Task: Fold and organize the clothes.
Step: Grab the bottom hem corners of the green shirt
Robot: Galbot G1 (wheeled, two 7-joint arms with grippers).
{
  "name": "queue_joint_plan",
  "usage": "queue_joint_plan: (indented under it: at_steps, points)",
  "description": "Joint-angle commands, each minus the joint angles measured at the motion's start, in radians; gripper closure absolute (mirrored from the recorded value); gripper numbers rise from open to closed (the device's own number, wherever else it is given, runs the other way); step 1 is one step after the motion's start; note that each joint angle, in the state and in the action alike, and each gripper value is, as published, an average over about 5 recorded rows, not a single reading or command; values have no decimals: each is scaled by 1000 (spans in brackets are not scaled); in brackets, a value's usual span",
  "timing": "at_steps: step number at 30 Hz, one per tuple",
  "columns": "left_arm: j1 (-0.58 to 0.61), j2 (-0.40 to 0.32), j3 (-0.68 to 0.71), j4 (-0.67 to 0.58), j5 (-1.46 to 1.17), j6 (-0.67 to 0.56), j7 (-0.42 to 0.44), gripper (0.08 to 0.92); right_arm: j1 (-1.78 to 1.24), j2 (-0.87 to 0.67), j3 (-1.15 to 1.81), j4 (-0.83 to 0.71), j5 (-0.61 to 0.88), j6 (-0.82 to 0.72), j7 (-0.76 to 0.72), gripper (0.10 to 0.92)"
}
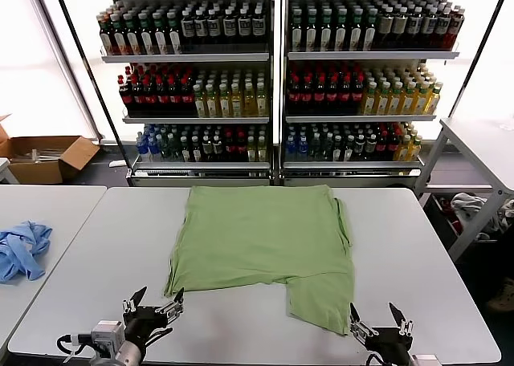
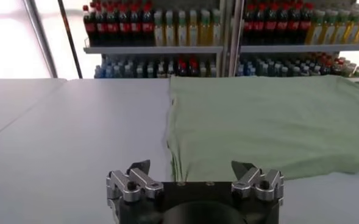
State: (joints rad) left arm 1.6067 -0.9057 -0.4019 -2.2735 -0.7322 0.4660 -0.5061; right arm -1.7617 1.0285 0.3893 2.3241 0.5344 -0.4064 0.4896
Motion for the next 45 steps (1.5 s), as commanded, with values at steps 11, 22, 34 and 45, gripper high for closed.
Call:
queue_joint_plan:
  at_steps: [11, 22, 34, 45]
  points:
    - [-161, -31, 19, 185, -90, 62, 60, 177, 85, 37, -79, -47, -54, -69, -11, 203]
    - [-161, -40, 35, 231, -59, 38, 81, 177, 102, 53, -110, -88, -41, -72, -3, 203]
    - [-173, -46, 49, 260, -55, 20, 99, 216, 109, 70, -156, -120, -26, -89, 10, 381]
    - [-160, -47, 70, 267, -44, 3, 112, 480, 117, 75, -167, -130, -31, -59, 12, 692]
